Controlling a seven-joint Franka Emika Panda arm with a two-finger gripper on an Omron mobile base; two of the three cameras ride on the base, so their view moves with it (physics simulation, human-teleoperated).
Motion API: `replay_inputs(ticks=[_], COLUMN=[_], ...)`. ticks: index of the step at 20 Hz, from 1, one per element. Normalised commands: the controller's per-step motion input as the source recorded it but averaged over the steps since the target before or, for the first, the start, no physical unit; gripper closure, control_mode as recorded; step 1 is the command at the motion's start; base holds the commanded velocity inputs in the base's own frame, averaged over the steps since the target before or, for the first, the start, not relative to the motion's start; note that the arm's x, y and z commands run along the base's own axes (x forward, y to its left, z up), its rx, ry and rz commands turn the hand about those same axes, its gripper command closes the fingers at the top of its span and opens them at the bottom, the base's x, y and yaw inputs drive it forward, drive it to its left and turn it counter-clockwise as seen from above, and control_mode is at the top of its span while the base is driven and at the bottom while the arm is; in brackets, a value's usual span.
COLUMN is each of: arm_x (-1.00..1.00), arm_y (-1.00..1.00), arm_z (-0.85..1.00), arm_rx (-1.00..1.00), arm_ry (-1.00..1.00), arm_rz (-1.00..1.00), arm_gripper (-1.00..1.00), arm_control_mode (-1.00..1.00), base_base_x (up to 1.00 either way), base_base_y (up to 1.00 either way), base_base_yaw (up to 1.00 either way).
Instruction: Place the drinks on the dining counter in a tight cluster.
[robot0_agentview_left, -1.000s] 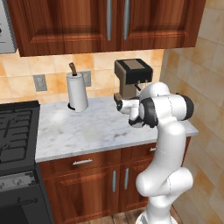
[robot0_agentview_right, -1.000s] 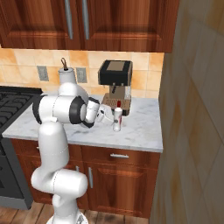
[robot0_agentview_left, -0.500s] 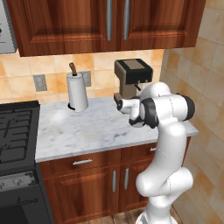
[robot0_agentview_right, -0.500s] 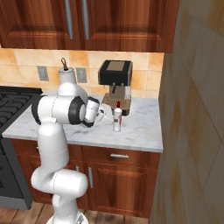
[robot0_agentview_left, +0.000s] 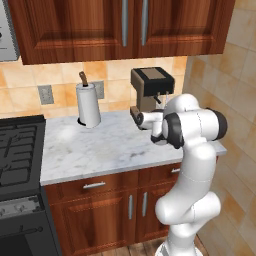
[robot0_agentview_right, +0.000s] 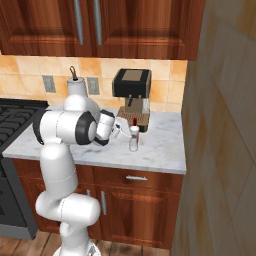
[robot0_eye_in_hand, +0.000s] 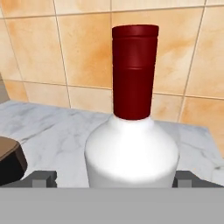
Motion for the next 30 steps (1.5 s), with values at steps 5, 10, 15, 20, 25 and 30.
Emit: replay_inputs(ticks=[5, 10, 15, 20, 25, 30], arm_x=[-0.03, 0.00, -0.02, -0.11, -0.24, -0.43], arm_y=[-0.05, -0.02, 0.00, 0.00, 0.01, 0.19], arm_z=[-0.07, -0.16, -0.09, -0.02, 0.01, 0.18], arm_rx=[0.00, 0.00, 0.00, 0.00, 0.00, -0.02], arm_ry=[-0.02, 0.00, 0.00, -0.01, -0.07, -0.13], arm_rz=[0.00, 0.00, 0.00, 0.00, 0.00, 0.00], arm_gripper=[-1.00, -1.00, 1.00, 1.00, 1.00, 1.00], arm_control_mode=[-1.00, -1.00, -1.00, -1.00, -1.00, -1.00], base_base_x=[0.00, 0.00, 0.00, 0.00, 0.00, 0.00], base_base_y=[0.00, 0.00, 0.00, 0.00, 0.00, 0.00], base_base_yaw=[0.00, 0.00, 0.00, 0.00, 0.00, 0.00])
